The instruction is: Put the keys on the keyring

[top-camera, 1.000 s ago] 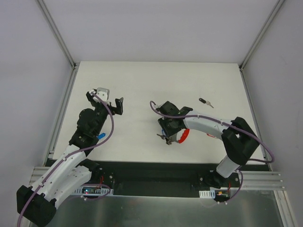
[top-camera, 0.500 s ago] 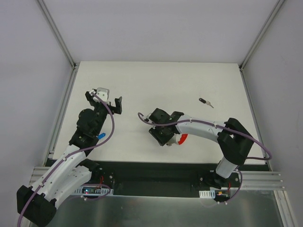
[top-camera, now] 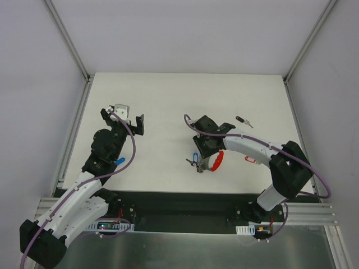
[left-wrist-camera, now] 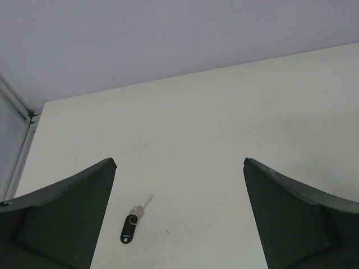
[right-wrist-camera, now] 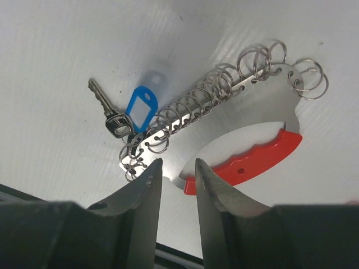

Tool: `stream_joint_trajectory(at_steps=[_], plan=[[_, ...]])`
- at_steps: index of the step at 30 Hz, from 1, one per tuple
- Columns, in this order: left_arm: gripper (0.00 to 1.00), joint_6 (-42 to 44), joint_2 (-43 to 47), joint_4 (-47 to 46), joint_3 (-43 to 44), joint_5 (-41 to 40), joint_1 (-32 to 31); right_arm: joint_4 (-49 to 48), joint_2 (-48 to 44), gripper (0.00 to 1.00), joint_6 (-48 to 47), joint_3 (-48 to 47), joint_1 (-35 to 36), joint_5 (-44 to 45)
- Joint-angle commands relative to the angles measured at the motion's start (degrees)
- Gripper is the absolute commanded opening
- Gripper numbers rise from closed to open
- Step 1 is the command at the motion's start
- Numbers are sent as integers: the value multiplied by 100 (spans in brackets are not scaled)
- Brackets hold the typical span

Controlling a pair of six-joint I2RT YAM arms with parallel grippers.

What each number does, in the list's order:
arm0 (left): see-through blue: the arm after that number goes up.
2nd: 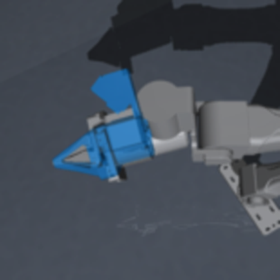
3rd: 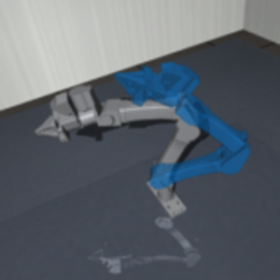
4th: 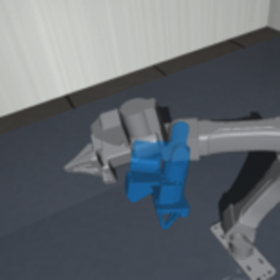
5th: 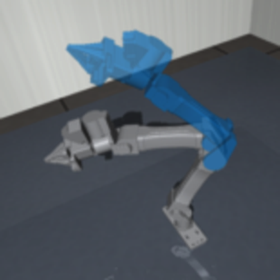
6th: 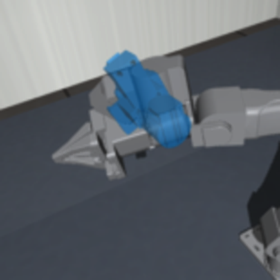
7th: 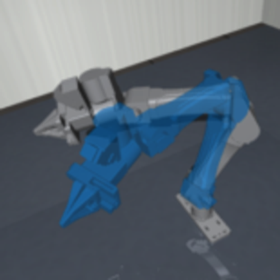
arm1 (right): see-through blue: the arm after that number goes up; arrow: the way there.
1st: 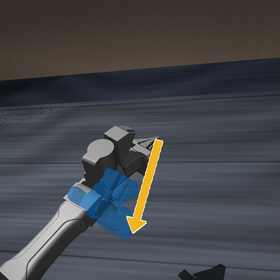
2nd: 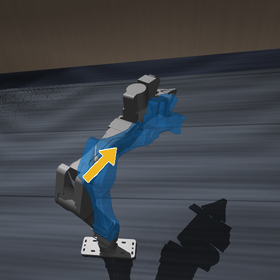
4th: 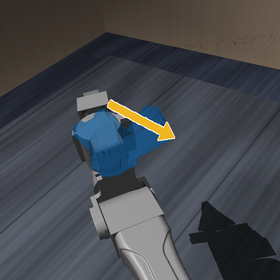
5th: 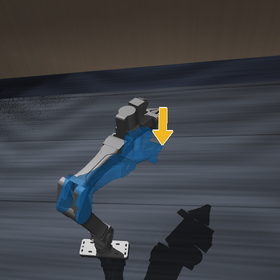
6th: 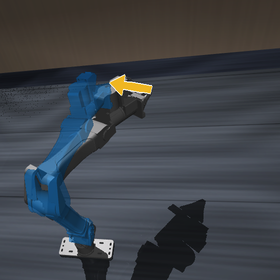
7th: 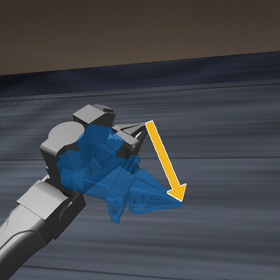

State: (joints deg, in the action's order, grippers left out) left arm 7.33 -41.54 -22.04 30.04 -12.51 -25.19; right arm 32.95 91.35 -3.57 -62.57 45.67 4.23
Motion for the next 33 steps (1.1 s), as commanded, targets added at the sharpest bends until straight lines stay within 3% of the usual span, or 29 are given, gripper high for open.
stream_joint_trajectory(at_steps=[1, 8, 15, 20, 25, 33], plan=[[98, 110, 67, -292, -16, -93, -47, -175, 5, 33, 594, 209, -198, -378], [98, 119, 67, -283, -16, -85, -65, -597, 225, 27, 1034, 491, -383, -1117], [98, 128, 67, -283, -16, -85, -74, -755, 445, 26, 1174, 570, -445, -1205], [98, 137, 67, -283, -16, -93, -74, -808, 515, 17, 1210, 614, -463, -1179], [98, 146, 93, -283, -16, -85, -83, -597, 147, 1, 1017, 501, -463, -916], [98, 119, 155, -283, -16, -32, -91, -219, -864, 1, -247, 26, -156, 427]])
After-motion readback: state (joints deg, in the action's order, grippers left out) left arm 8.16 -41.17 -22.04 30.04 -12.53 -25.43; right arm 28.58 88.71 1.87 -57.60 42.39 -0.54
